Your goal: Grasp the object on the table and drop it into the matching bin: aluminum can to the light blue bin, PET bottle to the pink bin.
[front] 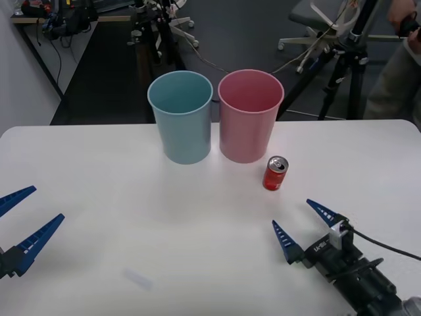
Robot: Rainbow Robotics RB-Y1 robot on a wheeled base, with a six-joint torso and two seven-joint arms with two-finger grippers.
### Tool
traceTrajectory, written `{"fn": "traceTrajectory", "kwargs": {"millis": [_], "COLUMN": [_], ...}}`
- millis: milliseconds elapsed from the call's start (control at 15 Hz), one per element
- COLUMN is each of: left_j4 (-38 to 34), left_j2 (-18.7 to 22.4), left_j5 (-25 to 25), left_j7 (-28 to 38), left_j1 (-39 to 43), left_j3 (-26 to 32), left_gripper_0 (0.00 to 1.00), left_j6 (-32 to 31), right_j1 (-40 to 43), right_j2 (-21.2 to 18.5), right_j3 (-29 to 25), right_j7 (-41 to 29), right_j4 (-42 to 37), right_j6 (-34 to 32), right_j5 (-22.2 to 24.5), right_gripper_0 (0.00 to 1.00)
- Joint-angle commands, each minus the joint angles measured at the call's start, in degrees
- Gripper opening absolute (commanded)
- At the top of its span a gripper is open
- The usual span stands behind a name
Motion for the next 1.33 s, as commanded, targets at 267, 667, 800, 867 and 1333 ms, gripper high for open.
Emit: {"fn": "traceTrajectory", "kwargs": {"millis": [267, 667, 800, 867, 1333], "left_j4": [0.0, 0.0, 0.0, 0.0, 0.0], "left_j2": [0.0, 0.0, 0.0, 0.0, 0.0], "left_j5": [0.0, 0.0, 0.0, 0.0, 0.0], "left_j7": [0.0, 0.0, 0.0, 0.0, 0.0], "left_j1": [0.0, 0.0, 0.0, 0.0, 0.0], "left_j3": [0.0, 0.0, 0.0, 0.0, 0.0], "left_gripper_0": [1.0, 1.0, 1.0, 1.0, 1.0], "left_j6": [0.0, 0.0, 0.0, 0.0, 0.0], "right_j1": [-3.6, -6.1, -8.4, -9.8, -17.8], "right_j2": [2.1, 2.7, 2.8, 3.1, 3.5], "right_j3": [2.3, 5.1, 5.6, 5.5, 4.6], "right_j7": [0.2, 0.5, 0.6, 0.6, 1.1], "right_j4": [0.0, 0.3, 3.2, 4.6, 12.6], "right_j6": [7.0, 13.3, 13.1, 13.1, 13.2], "right_j5": [-0.5, -2.9, -4.0, -4.1, -5.1], "right_gripper_0": [1.0, 1.0, 1.0, 1.0, 1.0]}}
